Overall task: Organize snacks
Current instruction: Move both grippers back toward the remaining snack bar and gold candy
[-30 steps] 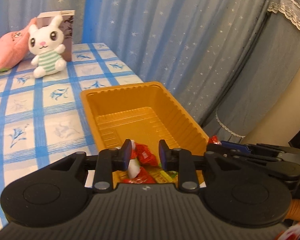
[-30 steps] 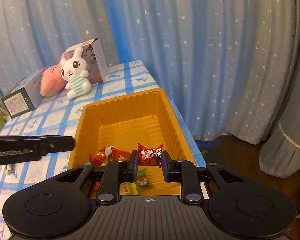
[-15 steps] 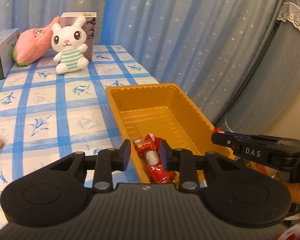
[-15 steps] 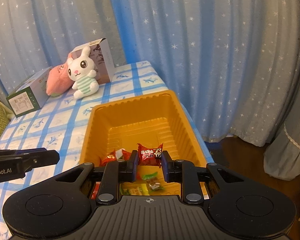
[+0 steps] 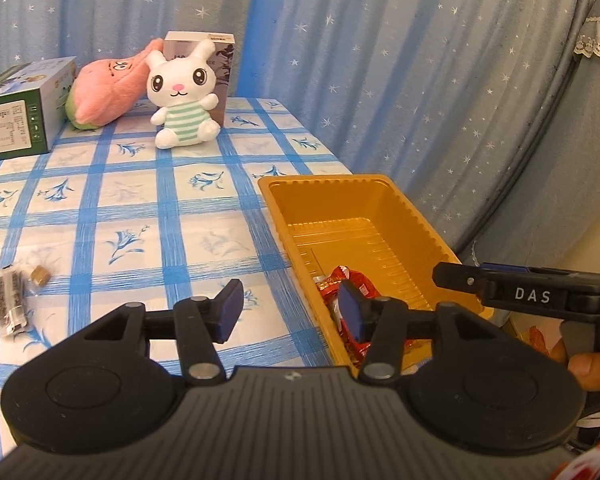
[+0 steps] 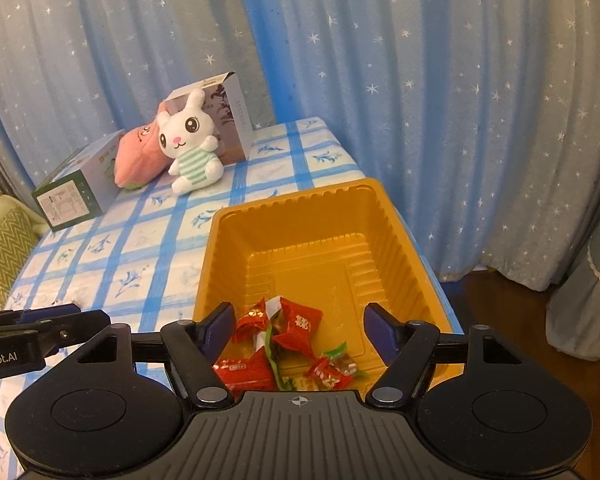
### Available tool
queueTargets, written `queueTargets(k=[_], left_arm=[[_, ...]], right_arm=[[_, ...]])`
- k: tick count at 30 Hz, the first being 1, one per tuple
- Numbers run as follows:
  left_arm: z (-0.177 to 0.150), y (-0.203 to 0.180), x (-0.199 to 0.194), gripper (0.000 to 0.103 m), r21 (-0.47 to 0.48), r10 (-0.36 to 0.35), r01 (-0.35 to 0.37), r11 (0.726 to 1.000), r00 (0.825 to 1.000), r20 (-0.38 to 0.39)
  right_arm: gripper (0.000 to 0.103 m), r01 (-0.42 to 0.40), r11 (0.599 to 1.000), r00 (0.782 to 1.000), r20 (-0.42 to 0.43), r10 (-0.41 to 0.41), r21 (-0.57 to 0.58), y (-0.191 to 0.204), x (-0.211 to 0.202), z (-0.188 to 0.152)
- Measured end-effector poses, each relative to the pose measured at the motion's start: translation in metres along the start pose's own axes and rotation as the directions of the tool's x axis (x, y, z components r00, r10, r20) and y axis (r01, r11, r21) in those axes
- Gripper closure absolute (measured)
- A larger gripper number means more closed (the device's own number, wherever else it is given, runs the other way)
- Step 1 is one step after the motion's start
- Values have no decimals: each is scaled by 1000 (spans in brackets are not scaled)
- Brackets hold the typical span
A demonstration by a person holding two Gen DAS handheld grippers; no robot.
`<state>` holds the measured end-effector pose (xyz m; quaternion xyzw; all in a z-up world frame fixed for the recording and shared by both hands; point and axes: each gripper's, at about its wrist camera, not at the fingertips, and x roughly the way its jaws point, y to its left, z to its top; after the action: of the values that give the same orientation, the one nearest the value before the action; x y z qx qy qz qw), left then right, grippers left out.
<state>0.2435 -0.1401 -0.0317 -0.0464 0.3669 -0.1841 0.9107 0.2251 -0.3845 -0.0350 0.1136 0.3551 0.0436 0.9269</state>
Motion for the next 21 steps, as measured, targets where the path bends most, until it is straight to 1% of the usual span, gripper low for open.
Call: queueTargets(k=[1,3,6,16,18,21], left_arm=[[-1,1,-2,52,0,0,0,1000,1000,2],[-3,1,-8,46,-2,2,-2,1000,1000,8],[-5,3,-18,40,-5,7,-7,1000,1000,17],[-12,21,-56,32,-28,44,-43,999,998,53],[-15,26,-65,27,-31,56,-54,998,996,63],[-18,34,-77,24,-35,78,-75,997,994,74]], right_arm=[[32,1,1000,1000,1,-1,-2,1,-2,-1],[32,0,1000,1000,0,0,-4,4,-7,-3],[32,3,1000,1000,1,-3,-4,9,-15,-5],[32,-13,1000,1000,14,14,-19,38,-39,-13],[32,-22,999,1000,16,23,-27,46,-42,-14],[32,-37,998,999,17,38,-42,59,-46,-16]])
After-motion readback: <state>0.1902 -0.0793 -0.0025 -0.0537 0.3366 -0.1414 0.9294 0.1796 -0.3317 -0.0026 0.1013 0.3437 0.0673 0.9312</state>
